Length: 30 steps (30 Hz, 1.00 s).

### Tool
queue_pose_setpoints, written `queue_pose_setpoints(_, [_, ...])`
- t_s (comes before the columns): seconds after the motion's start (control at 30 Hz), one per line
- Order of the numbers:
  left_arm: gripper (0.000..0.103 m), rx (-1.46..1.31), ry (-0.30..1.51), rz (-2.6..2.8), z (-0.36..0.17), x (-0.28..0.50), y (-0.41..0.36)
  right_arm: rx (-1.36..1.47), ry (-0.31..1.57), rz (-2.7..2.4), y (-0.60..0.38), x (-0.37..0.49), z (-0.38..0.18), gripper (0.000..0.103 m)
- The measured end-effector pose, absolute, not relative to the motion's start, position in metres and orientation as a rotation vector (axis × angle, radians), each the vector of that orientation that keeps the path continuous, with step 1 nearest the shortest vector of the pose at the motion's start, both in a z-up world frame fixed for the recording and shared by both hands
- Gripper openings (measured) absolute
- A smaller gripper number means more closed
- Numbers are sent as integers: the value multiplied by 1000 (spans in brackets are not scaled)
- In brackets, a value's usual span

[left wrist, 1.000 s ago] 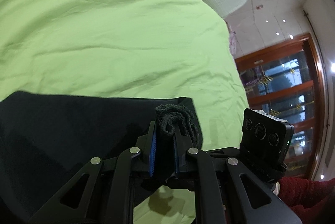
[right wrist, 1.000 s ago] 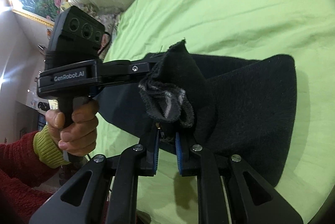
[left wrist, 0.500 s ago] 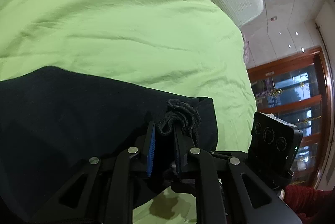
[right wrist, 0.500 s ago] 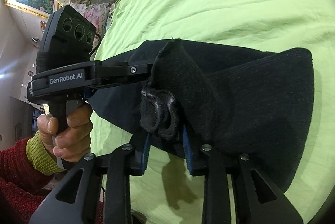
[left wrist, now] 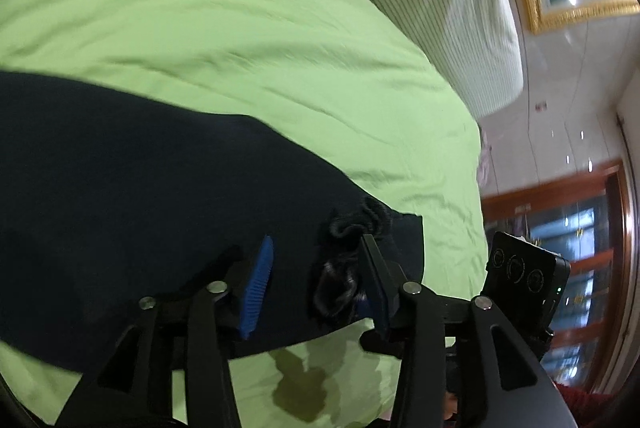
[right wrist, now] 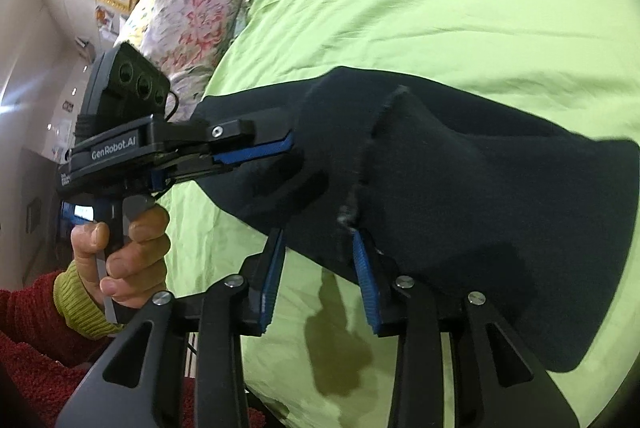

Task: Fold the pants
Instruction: 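Lower the folded pants onto the sheet and open both grippers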

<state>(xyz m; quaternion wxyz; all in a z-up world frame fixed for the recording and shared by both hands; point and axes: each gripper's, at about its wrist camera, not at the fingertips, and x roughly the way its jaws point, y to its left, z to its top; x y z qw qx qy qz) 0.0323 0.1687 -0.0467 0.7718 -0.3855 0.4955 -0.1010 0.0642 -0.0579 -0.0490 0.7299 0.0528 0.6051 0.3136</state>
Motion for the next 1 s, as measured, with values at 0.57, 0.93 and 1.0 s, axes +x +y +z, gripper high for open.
queue_pose_setpoints(0.57, [59,-1069,907,108,-46,-75,257,-26,1345,813,22,84,-48,37])
queue_pose_setpoints(0.93, [60,-1114,850,257,-54,-116,292,-113,1346,892,80,105,-52,39])
queue_pose_setpoints(1.0, [60,-1125,841,275,-57,-122,297,-124,1343,905,90,111,-52,40])
